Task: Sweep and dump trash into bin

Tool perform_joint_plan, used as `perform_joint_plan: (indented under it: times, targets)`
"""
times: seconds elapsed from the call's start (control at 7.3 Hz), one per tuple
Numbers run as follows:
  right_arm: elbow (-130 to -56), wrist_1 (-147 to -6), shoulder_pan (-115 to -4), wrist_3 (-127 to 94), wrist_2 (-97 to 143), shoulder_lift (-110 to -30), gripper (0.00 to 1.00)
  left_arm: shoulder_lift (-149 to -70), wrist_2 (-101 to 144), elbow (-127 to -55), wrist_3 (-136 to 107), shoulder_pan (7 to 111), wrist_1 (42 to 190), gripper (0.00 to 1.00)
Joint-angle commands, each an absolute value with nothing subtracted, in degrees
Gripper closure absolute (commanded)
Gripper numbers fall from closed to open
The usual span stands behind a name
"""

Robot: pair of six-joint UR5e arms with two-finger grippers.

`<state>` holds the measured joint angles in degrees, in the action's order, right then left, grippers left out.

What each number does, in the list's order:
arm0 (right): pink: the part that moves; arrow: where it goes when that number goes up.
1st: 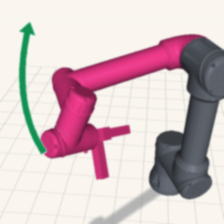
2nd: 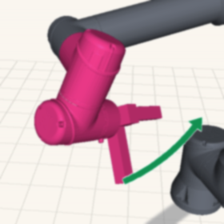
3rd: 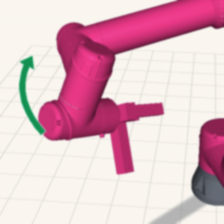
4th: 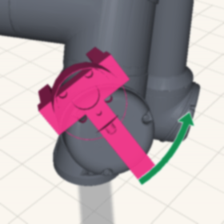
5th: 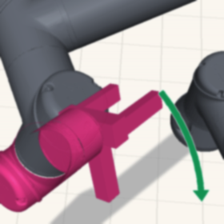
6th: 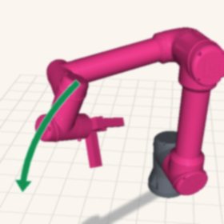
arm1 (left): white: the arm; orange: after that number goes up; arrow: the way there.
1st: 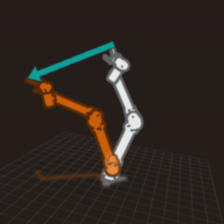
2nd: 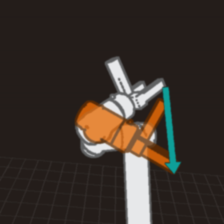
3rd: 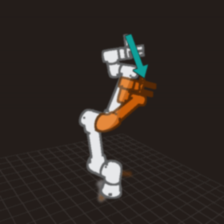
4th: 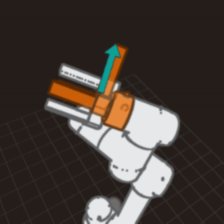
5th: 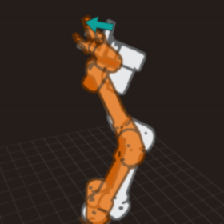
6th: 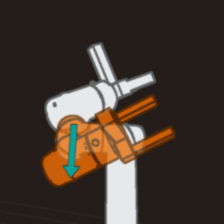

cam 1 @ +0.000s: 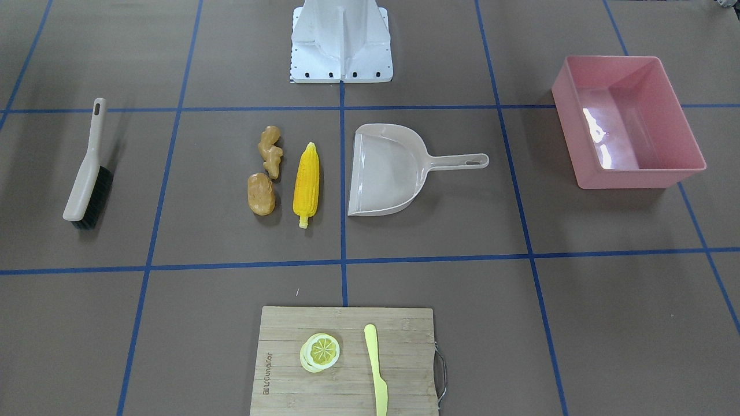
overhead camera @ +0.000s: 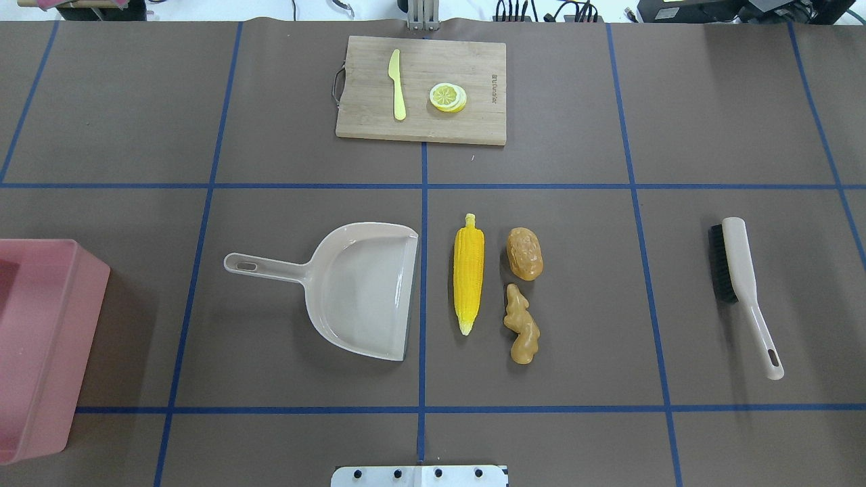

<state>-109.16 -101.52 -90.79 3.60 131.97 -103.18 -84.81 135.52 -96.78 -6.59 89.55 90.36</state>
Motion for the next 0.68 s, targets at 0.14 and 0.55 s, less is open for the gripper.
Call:
perform_joint_plan:
  times: [0.14,0.55]
  targets:
    - [-109.25,-101.34,-90.79,3.87,132.62,-103.18,0.0,-84.81,135.53,-96.85,-6.59,89.47,89.12,0.01]
    - [-109.16,-101.07,-90.88,3.78,133.59,-103.8,0.0,-84.81,135.62,-97.9,-6.59,89.56,88.25,0.01]
